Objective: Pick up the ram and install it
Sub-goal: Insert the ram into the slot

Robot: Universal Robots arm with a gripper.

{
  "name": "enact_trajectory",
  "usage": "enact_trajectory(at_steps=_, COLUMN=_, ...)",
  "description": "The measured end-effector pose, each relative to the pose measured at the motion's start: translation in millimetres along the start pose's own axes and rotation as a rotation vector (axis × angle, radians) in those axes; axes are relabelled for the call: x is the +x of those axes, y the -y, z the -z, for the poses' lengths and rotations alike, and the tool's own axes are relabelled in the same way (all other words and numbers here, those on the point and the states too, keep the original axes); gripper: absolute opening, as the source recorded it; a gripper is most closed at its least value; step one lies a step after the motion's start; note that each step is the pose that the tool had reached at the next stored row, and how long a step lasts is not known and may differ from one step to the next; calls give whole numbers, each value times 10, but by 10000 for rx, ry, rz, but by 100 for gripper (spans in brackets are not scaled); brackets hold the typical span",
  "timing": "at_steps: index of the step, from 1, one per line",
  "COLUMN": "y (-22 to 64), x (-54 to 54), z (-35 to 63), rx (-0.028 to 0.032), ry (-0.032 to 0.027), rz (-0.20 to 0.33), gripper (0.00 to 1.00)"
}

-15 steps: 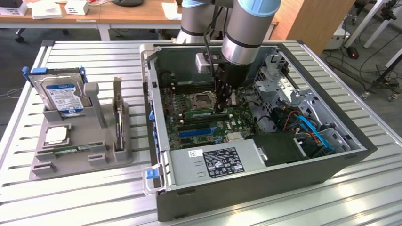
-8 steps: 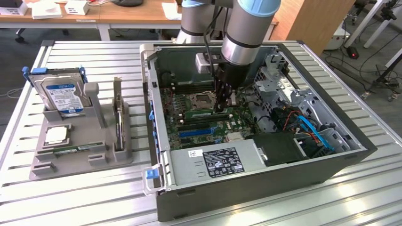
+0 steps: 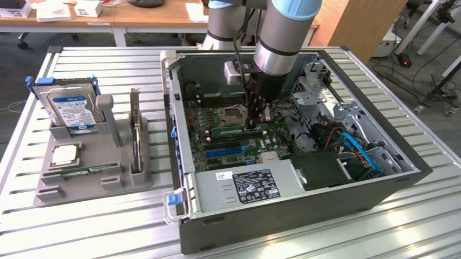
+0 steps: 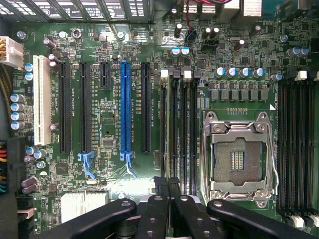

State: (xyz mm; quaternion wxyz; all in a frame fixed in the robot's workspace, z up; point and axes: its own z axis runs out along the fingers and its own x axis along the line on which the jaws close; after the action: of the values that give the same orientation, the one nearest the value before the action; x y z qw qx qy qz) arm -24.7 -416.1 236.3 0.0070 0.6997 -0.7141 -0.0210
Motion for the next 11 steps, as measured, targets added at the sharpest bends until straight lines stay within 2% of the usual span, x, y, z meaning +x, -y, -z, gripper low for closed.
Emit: enact_trajectory(at_steps=11, y=2, x=0, z=-37, rx=1, ry=6, rz=0, gripper=11)
